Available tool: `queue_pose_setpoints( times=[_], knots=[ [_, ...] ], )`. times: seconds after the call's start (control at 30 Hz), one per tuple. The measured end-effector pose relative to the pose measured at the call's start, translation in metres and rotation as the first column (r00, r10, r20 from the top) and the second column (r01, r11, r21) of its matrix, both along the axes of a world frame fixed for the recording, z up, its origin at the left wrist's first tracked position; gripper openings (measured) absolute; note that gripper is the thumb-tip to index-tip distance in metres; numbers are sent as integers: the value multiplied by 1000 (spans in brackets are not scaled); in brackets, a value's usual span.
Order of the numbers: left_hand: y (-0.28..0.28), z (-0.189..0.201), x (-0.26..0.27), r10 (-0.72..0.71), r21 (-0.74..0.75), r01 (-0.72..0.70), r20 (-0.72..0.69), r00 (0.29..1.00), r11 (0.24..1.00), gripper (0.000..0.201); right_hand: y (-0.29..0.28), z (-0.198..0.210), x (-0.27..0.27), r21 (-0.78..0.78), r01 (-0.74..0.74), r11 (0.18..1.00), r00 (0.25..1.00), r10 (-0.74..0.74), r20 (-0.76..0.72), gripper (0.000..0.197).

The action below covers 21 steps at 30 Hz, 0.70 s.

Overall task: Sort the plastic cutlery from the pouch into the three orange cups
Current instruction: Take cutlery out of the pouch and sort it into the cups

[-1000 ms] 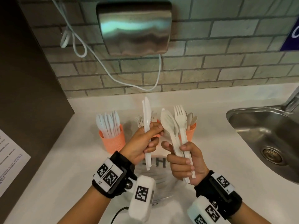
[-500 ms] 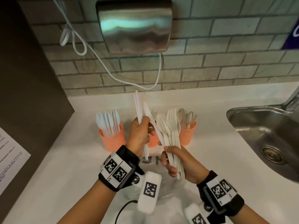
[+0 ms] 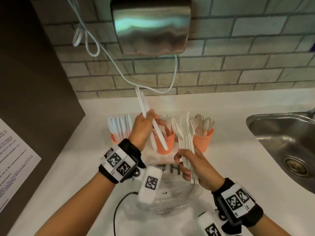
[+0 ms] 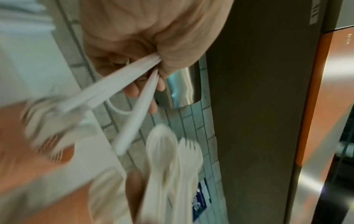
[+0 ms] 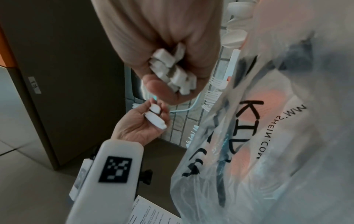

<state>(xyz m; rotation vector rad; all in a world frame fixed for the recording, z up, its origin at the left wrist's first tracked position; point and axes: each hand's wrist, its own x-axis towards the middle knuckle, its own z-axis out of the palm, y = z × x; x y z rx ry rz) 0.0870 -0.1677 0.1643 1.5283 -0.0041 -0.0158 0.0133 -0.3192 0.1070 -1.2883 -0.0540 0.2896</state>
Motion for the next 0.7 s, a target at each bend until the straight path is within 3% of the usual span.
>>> queue_pose_setpoints(
  times=[0.07, 0.13, 0.2, 0.27, 0.4, 0.6, 0.7],
  knots=[
    [16, 12, 14, 95, 212, -127, 155, 983, 969, 36, -1, -1, 2, -9, 8, 1000, 1000, -8, -12, 16],
    [38, 21, 31, 154, 464, -287, 304, 940, 838, 37, -3, -2, 3, 7, 7, 1000, 999, -7, -35, 16],
    [60, 23, 49, 186, 540, -359, 348, 919, 761, 37, -5, -1, 2, 14, -21, 1000, 998, 22, -50, 16],
    [79, 16, 63, 203, 534, -377, 356, 912, 757, 33, -8, 1, 2, -6, -56, 998, 997, 56, -47, 6],
    [94, -8, 71, 158, 591, -306, 289, 944, 746, 26, -11, 1, 3, -7, -107, 994, 994, 106, -37, 9],
    [98, -53, 72, 141, 786, -118, 40, 989, 606, 28, -15, 3, 8, 28, -165, 986, 986, 164, 9, 21],
    [97, -63, 71, 126, 854, -53, -14, 992, 518, 34, -17, 2, 10, 65, -180, 982, 983, 181, -20, 51]
  ],
)
